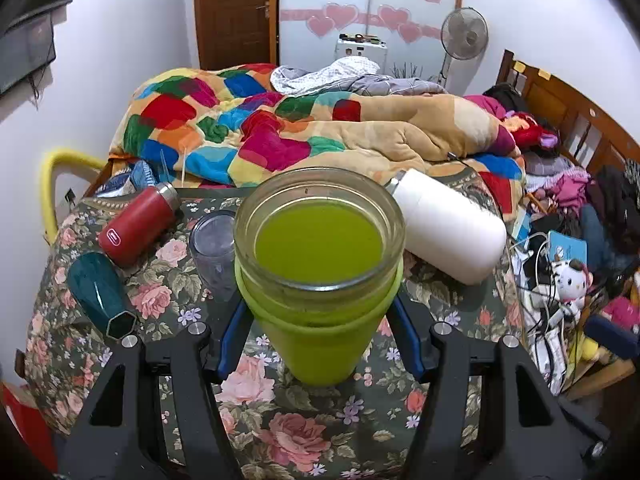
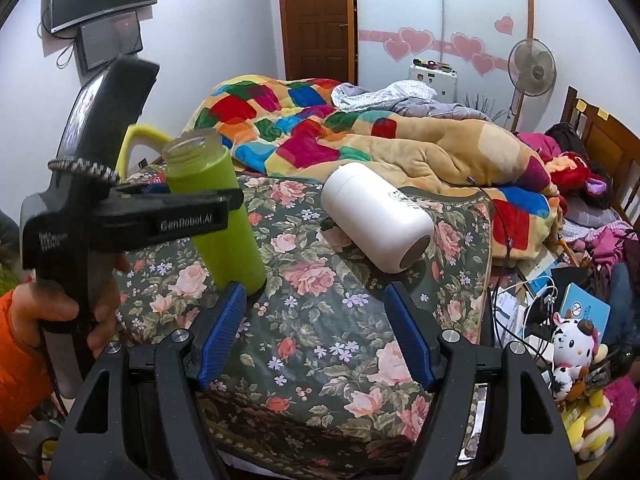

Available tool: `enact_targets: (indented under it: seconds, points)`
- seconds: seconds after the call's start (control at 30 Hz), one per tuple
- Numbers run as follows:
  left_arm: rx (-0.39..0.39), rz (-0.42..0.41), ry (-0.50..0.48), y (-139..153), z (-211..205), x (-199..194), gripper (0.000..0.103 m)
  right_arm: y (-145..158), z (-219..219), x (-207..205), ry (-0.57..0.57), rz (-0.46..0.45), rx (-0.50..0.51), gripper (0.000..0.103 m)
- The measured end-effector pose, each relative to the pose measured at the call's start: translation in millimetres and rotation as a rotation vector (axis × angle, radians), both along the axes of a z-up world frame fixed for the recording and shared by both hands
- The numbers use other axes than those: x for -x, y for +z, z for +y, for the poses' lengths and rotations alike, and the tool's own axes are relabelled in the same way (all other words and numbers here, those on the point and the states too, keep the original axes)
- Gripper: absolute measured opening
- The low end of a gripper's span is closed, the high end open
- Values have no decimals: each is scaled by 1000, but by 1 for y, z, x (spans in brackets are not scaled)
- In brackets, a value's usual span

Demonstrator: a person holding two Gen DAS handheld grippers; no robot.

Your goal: Flip cup upright

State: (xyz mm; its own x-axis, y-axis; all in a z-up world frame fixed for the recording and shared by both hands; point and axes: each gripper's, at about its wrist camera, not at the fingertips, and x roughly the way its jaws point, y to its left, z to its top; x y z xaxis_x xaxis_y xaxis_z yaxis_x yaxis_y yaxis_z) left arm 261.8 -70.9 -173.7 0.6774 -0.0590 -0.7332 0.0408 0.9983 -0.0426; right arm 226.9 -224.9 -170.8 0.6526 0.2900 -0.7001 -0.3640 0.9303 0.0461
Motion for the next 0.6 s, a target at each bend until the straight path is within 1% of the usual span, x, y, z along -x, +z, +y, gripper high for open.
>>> enact_targets:
  seconds: [0.23, 0.33, 0.43, 0.5, 0.6]
  points:
    - [-61, 6, -39, 2, -8, 6, 63, 4, -1, 2, -12, -3, -9, 69]
    - [-33, 32, -55, 5, -3, 9, 63, 10, -1, 6, -20, -16, -18, 69]
    - [-3, 35, -62, 13, 3, 18, 63, 21, -3, 12, -27, -41, -27, 69]
    - [8, 22, -66, 23, 7, 30, 63, 30, -3, 18, -31, -64, -31, 69]
    - [12, -34, -68, 44, 15, 55, 63, 48, -3, 29, -35, -111, -44, 69]
